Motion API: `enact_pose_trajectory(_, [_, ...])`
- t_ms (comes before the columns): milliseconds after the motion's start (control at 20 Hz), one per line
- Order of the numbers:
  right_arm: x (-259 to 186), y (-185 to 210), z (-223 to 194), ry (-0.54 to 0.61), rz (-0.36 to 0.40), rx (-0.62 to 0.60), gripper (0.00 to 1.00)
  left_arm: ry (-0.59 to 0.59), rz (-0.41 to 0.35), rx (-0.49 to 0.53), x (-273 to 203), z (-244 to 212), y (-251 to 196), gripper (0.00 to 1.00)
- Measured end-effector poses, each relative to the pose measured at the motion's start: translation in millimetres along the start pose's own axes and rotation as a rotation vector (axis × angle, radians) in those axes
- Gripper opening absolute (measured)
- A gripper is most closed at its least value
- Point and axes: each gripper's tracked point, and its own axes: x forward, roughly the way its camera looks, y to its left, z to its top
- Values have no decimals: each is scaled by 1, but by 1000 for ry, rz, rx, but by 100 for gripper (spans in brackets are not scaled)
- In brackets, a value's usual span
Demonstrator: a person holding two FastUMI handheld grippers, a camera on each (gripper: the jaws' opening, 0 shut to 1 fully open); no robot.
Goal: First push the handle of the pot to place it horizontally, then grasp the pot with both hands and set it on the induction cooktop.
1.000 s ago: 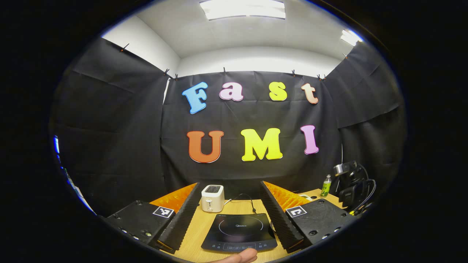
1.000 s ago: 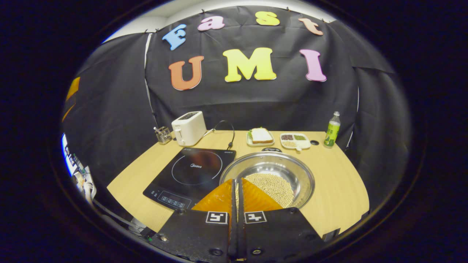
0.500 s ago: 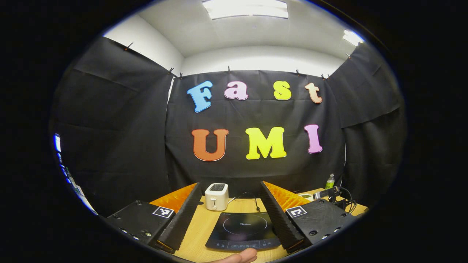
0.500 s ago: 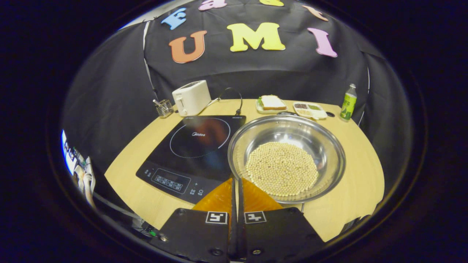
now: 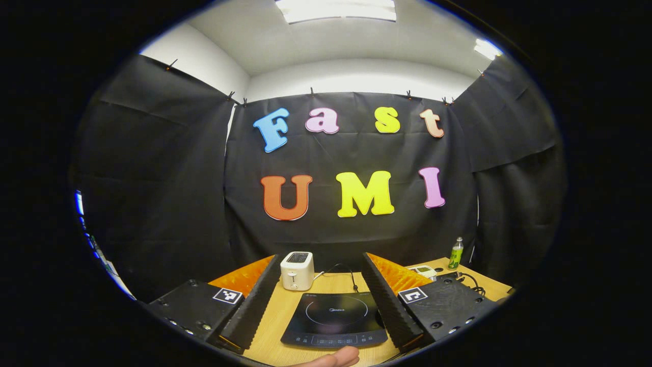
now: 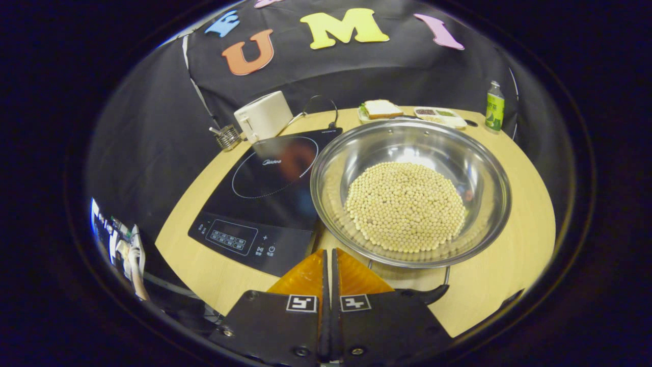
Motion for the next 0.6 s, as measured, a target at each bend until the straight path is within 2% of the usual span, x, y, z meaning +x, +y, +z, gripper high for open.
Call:
enact_pose_trajectory(50, [0,-3,0,-3,-1,-4,0,-3,-1,1,-1,0,-2,95])
enact_pose_trajectory(100, [1,-5,0,-3,1,-8,4,-5,-1,1,0,1,-4,95])
enact_pose_trajectory(300, [-7,-20,-4,-4,-22,-36,4,-5,10,30,1,-4,-7,95])
enact_pose_trajectory(350, [-9,-24,-5,-6,-28,-37,0,-4,6,29,2,-6,-9,95])
enact_pose_trajectory(500, [-11,-38,-12,11,-43,-32,4,1,-4,19,3,-8,-14,95])
enact_pose_trajectory(600, [-13,-46,-17,24,-46,-23,0,-4,-8,17,0,-9,-13,95])
